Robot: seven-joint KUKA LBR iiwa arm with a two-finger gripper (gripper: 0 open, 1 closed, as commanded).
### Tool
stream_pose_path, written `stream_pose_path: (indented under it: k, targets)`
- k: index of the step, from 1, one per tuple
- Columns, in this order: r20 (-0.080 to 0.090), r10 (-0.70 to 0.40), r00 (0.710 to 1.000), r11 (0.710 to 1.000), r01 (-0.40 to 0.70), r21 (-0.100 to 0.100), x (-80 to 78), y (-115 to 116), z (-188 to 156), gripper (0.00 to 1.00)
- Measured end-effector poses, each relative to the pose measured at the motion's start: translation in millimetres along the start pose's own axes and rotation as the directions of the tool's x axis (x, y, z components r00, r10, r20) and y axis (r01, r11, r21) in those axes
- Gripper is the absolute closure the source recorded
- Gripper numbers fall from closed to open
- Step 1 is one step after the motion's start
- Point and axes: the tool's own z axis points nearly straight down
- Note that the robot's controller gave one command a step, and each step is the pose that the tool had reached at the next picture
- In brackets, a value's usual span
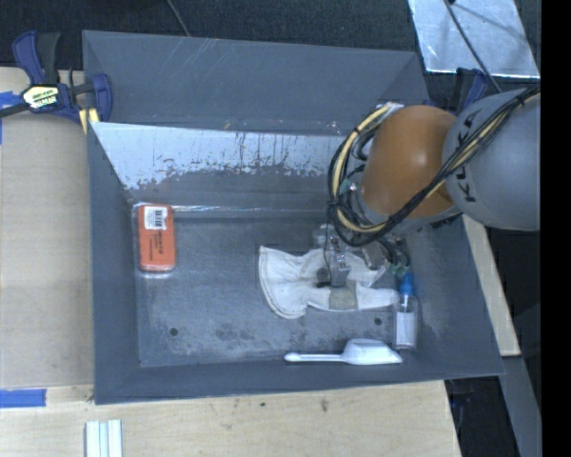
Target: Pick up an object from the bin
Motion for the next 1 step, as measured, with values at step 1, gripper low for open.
stream_pose_path:
  k: [1]
  targets:
    - [0.0,0.0,1.0,1.0,0.0,0.0,0.0,0.0,0.0,1.0]
